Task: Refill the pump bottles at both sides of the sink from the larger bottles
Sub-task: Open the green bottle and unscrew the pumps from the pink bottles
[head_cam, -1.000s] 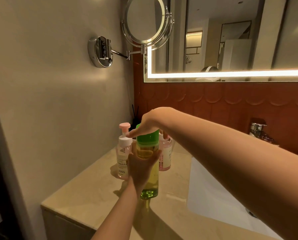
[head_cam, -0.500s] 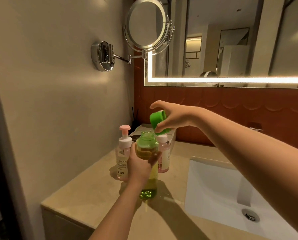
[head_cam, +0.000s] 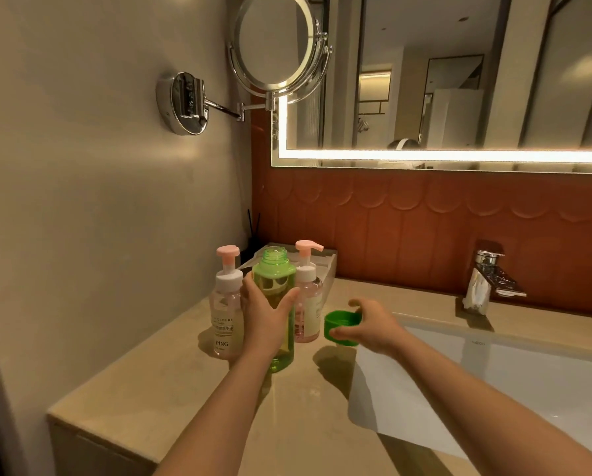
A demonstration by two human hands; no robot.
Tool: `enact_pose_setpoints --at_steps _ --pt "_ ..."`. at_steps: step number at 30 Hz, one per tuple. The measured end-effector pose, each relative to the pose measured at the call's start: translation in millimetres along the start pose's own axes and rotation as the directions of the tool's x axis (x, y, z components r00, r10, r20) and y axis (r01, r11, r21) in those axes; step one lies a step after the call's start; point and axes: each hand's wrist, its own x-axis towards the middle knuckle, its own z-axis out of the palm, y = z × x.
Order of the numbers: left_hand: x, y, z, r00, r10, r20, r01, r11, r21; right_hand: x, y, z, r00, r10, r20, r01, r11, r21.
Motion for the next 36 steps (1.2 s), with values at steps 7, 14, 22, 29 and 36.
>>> enact_pose_setpoints --at_steps 7,14,22,29,36 --pt "6 -5 14 0.999 -0.001 -0.038 0.004 0.997 0.077 18 21 33 0.998 0.053 -0.041 -0.056 0.995 -0.086" --pt "11 -7 21 0.995 0.047 -0.087 -0.037 0.994 0.104 32 26 45 1.000 -0.010 -0.027 0.005 0.977 -0.212" --pt "23 -17 21 0.996 0.058 -0.065 -0.051 0.994 0.095 69 -23 25 0.964 -0.218 -0.154 0.237 0.964 0.119" --pt "26 -22 21 0.996 0.061 -0.063 -0.054 0.992 0.118 91 -56 27 0.973 -0.177 -0.148 0.220 0.905 0.363" --pt "26 -22 20 0.997 0.050 -0.053 -0.043 0.992 0.118 99 -66 24 0.930 -0.179 -0.320 0.304 0.864 0.401"
